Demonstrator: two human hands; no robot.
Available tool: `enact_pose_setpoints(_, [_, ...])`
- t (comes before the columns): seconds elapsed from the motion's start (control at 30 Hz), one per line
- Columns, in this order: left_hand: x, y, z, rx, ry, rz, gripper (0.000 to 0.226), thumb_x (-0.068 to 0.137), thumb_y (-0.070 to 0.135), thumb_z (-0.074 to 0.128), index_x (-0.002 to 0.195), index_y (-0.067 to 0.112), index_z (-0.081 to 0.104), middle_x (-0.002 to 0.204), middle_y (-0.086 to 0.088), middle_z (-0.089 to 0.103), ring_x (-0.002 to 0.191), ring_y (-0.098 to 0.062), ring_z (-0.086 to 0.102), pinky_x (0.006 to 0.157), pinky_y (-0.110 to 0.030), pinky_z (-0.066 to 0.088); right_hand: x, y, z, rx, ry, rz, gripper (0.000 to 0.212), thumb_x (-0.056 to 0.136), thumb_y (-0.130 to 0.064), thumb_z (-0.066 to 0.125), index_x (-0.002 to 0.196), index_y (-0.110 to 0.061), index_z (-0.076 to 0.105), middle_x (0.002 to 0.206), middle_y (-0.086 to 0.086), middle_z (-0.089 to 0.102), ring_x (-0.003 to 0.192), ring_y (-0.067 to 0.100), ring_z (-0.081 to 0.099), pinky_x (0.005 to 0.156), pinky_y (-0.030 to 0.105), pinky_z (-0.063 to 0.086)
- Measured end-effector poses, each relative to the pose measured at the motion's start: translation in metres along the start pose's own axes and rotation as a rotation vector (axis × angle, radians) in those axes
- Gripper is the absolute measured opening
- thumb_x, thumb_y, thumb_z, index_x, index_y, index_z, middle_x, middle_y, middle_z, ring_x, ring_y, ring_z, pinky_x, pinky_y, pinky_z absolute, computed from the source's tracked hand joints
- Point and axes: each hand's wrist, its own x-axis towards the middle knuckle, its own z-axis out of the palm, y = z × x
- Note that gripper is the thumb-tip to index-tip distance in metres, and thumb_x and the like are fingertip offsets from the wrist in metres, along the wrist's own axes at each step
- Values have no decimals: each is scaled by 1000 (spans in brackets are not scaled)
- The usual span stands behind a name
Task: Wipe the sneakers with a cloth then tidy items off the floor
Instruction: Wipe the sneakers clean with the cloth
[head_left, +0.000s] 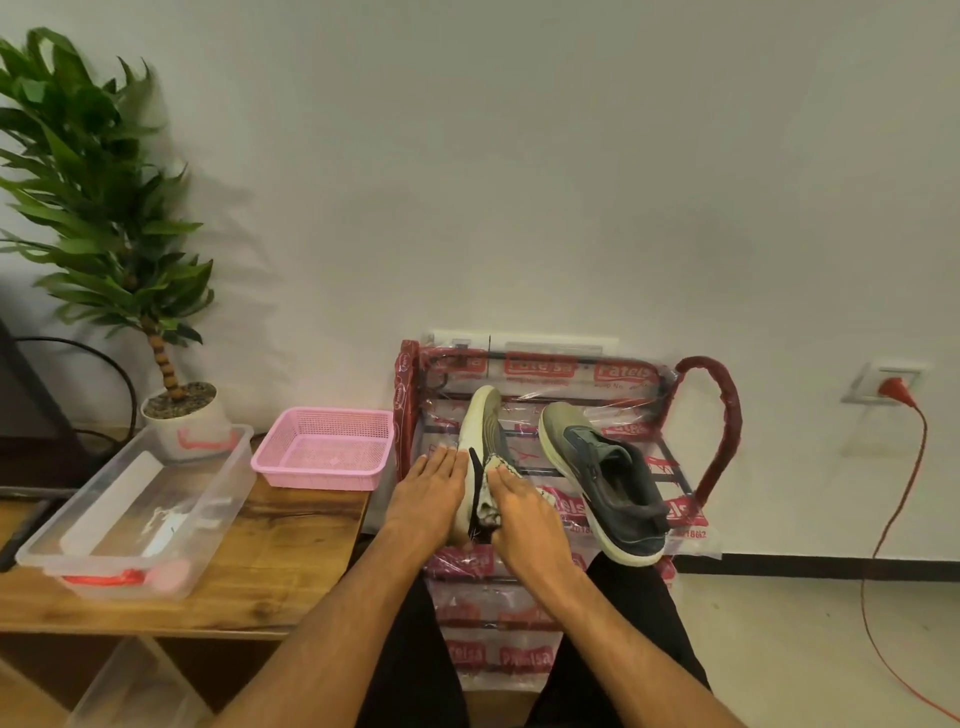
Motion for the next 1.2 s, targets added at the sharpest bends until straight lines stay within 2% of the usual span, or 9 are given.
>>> enact_pose_setpoints(0.07, [-1, -1, 0, 30, -5, 3, 117, 77, 47, 74, 153, 8, -6, 162, -11, -2, 149, -24, -4, 120, -39, -2, 12, 6, -9, 46, -39, 107, 52, 79, 1, 58, 128, -12, 49, 123, 11, 63, 111, 30, 60, 89, 40, 51])
enact_pose_setpoints(0.13, [-5, -5, 3, 82, 13, 16, 117, 79, 54, 68, 152, 9, -11, 161, -10, -8, 148, -24, -9, 118, -39, -5, 19, 12, -15, 91, -40, 181, 43, 79, 0, 54, 119, -16, 51, 104, 11, 68, 98, 33, 64, 77, 42, 53])
enact_pose_setpoints(0.4, [-14, -8, 30, 171, 143, 142, 117, 84, 54, 63, 146, 13, -27, 158, -8, -22, 146, -22, -19, 121, -41, -4, 15, 41, -16, 244, 14, 298, 46, 77, -5, 54, 119, -24, 62, 97, 4, 71, 92, 28, 65, 72, 34, 52])
enact_pose_setpoints(0.53, [-13, -6, 33, 193, 191, 136, 112, 86, 42, 63, 146, 9, -26, 154, -11, -26, 144, -24, -22, 119, -40, -9, 0, 44, -7, 316, 34, 329, 61, 78, -3, 55, 133, -28, 56, 100, -2, 72, 94, 19, 66, 77, 36, 56])
enact_pose_setpoints(0.6, [-12, -6, 34, 202, 211, 152, 108, 84, 36, 65, 148, 5, -17, 154, -14, -19, 145, -26, -14, 119, -40, -5, -5, 43, -4, 354, 49, 313, 64, 75, -2, 56, 133, -29, 55, 100, -5, 71, 94, 14, 66, 78, 33, 56])
enact_pose_setpoints(0.77, [-11, -6, 23, 89, 262, 124, 109, 72, 74, 48, 149, 0, 25, 153, -19, 30, 143, -28, 29, 116, -40, 16, -2, 33, -27, 422, 177, 238, 77, 72, 8, 53, 141, -27, 49, 122, -1, 67, 110, 17, 62, 92, 30, 51])
enact_pose_setpoints(0.9, [-12, 2, 4, -133, 397, 43, 110, 73, 77, 40, 153, 6, 15, 157, -13, 24, 146, -22, 22, 117, -29, 3, 3, 25, -57, 437, 375, 102, 82, 70, 15, 57, 144, -18, 45, 142, -5, 51, 130, 12, 49, 108, 28, 41])
enact_pose_setpoints(1.03, [-12, 17, -7, -202, 470, 3, 105, 75, 77, 42, 152, 9, 20, 154, -11, 33, 142, -21, 31, 119, -32, 18, 1, 23, -71, 258, 493, -88, 85, 64, 17, 65, 142, -11, 46, 144, -2, 46, 134, 8, 37, 111, 26, 30])
enact_pose_setpoints(1.2, [-8, 32, -2, -284, 471, -10, 95, 82, 70, 46, 154, 18, 11, 159, -4, 19, 147, -20, 15, 119, -38, 23, 4, 31, -64, 204, 460, -100, 88, 60, 17, 70, 141, -11, 49, 143, 3, 50, 136, 12, 39, 111, 32, 35])
